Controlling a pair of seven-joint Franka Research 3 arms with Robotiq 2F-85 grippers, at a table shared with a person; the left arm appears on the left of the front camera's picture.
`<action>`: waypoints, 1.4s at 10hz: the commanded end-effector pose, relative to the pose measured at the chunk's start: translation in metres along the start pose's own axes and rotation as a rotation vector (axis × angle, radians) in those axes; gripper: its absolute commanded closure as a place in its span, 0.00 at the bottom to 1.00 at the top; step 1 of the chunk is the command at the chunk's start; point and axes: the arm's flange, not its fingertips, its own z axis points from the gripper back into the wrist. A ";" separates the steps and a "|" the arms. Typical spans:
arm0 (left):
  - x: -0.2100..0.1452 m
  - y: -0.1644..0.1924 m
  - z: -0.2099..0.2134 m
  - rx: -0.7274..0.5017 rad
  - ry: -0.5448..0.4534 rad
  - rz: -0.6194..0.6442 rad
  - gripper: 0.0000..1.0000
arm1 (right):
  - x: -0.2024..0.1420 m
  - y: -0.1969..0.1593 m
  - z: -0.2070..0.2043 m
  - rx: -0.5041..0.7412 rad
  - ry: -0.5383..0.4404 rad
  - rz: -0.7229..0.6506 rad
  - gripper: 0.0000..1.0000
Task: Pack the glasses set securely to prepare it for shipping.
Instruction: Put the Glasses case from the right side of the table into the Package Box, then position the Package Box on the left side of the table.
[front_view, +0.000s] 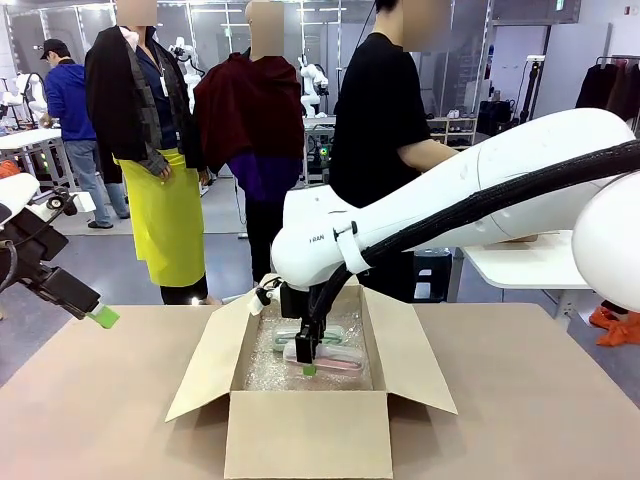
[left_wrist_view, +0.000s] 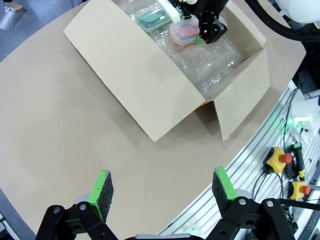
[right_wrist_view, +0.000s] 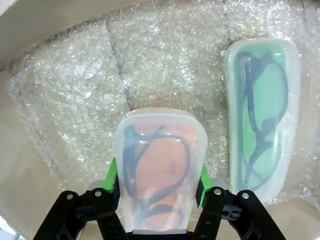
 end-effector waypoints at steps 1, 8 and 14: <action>0.001 0.001 0.001 -0.007 -0.016 -0.009 0.00 | -0.009 0.014 0.007 0.012 -0.026 0.028 0.16; 0.001 0.001 0.001 -0.007 -0.016 -0.009 0.00 | 0.002 0.007 0.017 -0.001 -0.026 0.012 0.00; 0.001 0.001 0.001 -0.007 -0.016 -0.009 0.00 | 0.002 0.007 0.017 -0.001 -0.026 0.012 0.00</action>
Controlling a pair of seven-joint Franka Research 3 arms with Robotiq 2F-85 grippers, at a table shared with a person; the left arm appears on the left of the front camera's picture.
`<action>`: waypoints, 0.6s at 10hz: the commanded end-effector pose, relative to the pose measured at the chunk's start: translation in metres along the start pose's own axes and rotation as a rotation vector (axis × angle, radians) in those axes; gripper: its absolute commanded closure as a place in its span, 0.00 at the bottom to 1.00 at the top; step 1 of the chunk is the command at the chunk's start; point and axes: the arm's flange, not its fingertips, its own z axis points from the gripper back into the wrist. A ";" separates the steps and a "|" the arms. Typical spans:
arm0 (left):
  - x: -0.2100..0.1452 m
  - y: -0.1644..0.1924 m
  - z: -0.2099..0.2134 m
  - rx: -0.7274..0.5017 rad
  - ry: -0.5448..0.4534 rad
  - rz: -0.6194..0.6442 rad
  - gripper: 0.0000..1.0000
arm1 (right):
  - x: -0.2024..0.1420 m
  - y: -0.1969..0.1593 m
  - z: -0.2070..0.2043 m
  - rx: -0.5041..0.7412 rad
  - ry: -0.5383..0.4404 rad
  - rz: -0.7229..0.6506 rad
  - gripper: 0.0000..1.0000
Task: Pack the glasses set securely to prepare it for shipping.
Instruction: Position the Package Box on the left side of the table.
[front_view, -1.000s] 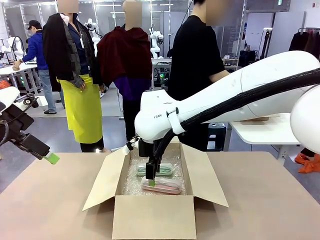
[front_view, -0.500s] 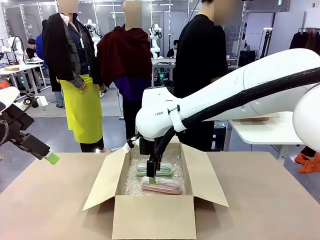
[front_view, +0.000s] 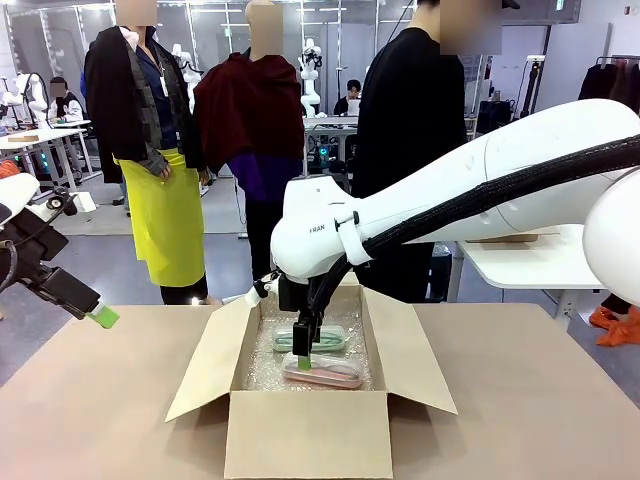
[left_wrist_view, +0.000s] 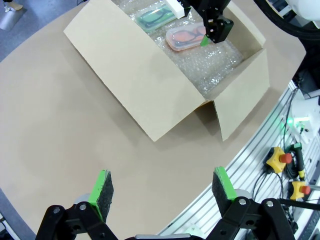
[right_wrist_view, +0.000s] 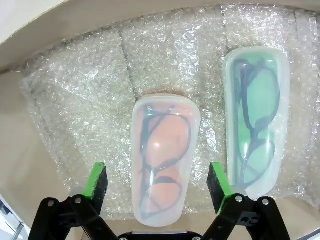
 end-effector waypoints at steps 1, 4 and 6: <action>0.001 0.001 0.001 -0.007 -0.016 -0.009 0.00 | 0.001 0.003 0.001 -0.001 0.000 -0.003 0.00; 0.001 0.001 0.001 -0.007 -0.016 -0.009 0.00 | 0.001 0.003 0.001 -0.001 0.000 -0.003 0.00; 0.001 0.001 0.001 -0.007 -0.016 -0.009 0.00 | 0.000 0.000 0.000 0.000 0.000 0.000 0.00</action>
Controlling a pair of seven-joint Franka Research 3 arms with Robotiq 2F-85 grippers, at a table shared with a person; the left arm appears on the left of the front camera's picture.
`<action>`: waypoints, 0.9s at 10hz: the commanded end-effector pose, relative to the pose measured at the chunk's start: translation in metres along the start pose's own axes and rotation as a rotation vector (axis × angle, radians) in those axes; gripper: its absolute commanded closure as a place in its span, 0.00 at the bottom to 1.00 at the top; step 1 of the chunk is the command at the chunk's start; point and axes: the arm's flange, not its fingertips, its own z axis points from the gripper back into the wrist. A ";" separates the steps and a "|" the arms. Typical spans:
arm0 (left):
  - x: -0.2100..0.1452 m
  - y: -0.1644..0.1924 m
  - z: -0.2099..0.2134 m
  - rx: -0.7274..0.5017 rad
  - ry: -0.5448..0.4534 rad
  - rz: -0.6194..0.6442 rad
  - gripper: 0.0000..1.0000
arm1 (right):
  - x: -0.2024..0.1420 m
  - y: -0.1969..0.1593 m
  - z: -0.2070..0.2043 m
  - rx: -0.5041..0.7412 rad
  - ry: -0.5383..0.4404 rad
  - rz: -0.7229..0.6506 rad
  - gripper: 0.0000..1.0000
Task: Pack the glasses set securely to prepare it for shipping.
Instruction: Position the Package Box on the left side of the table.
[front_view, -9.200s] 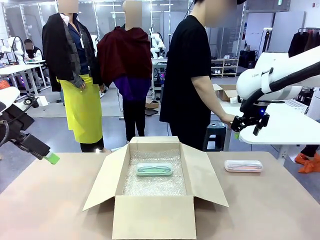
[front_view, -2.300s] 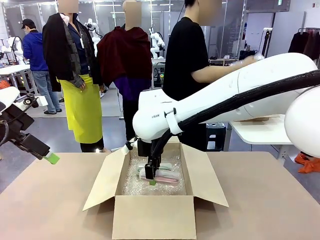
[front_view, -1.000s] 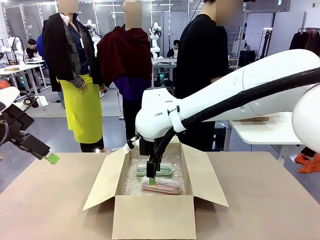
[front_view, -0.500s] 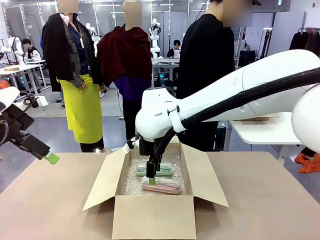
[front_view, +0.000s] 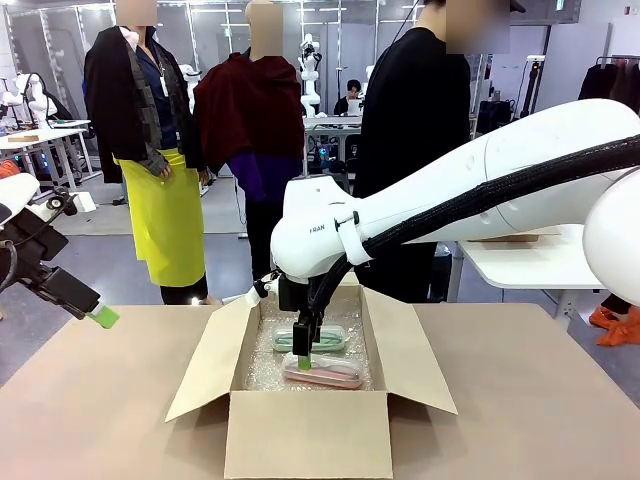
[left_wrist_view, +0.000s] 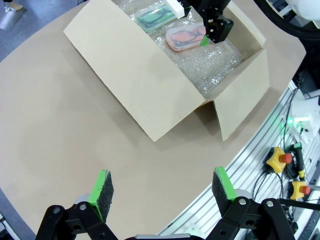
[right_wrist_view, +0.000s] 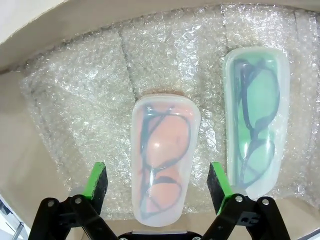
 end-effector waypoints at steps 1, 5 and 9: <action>0.000 0.000 0.000 0.000 0.000 0.000 0.00 | -0.011 0.002 0.022 -0.007 -0.060 -0.035 0.00; 0.034 0.033 0.003 -0.161 0.039 0.316 0.00 | -0.078 0.010 0.103 -0.137 -0.191 -0.138 0.00; 0.044 0.069 -0.043 -0.296 0.050 0.567 0.00 | -0.189 0.030 0.157 -0.135 -0.365 -0.230 0.00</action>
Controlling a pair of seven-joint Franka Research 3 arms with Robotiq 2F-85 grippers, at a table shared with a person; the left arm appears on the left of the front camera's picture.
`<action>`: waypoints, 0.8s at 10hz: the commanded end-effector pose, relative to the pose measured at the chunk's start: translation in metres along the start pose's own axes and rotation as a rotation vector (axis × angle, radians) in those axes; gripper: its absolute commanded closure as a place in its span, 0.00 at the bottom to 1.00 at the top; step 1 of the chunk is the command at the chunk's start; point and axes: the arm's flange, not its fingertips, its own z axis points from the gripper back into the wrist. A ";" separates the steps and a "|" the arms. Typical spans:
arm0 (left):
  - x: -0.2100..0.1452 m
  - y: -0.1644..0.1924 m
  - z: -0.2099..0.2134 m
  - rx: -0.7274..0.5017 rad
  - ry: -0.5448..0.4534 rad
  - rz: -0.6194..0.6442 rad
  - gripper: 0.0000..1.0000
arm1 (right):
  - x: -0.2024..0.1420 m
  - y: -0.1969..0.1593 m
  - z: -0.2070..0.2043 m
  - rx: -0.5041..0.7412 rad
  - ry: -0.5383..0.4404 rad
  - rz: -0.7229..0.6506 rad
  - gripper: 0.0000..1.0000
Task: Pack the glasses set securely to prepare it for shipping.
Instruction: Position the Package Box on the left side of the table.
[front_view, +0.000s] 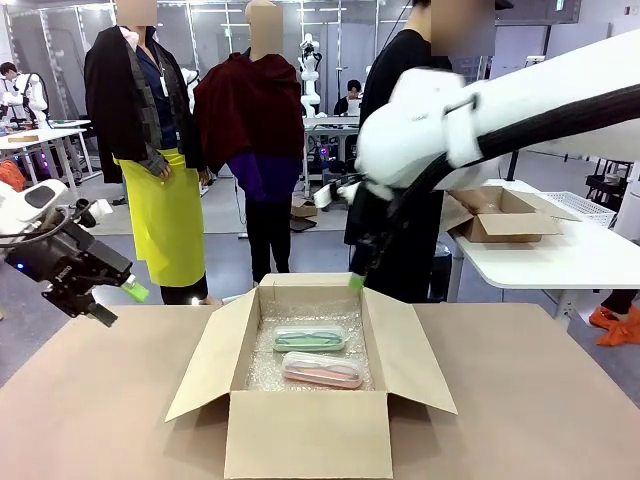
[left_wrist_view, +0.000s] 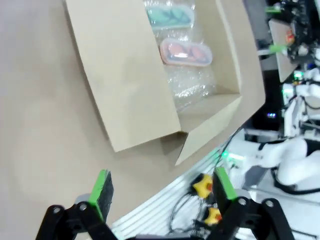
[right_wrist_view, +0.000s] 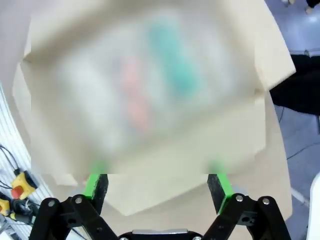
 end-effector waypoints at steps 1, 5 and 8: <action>0.015 0.008 -0.005 -0.078 0.017 0.108 0.00 | -0.069 0.014 0.024 -0.029 -0.073 -0.042 0.00; 0.031 0.044 -0.022 -0.092 0.021 0.217 0.00 | -0.178 0.007 0.067 -0.058 -0.170 -0.172 0.00; 0.041 0.055 -0.030 -0.130 0.059 0.274 0.00 | -0.250 0.017 0.092 -0.115 -0.239 -0.244 0.00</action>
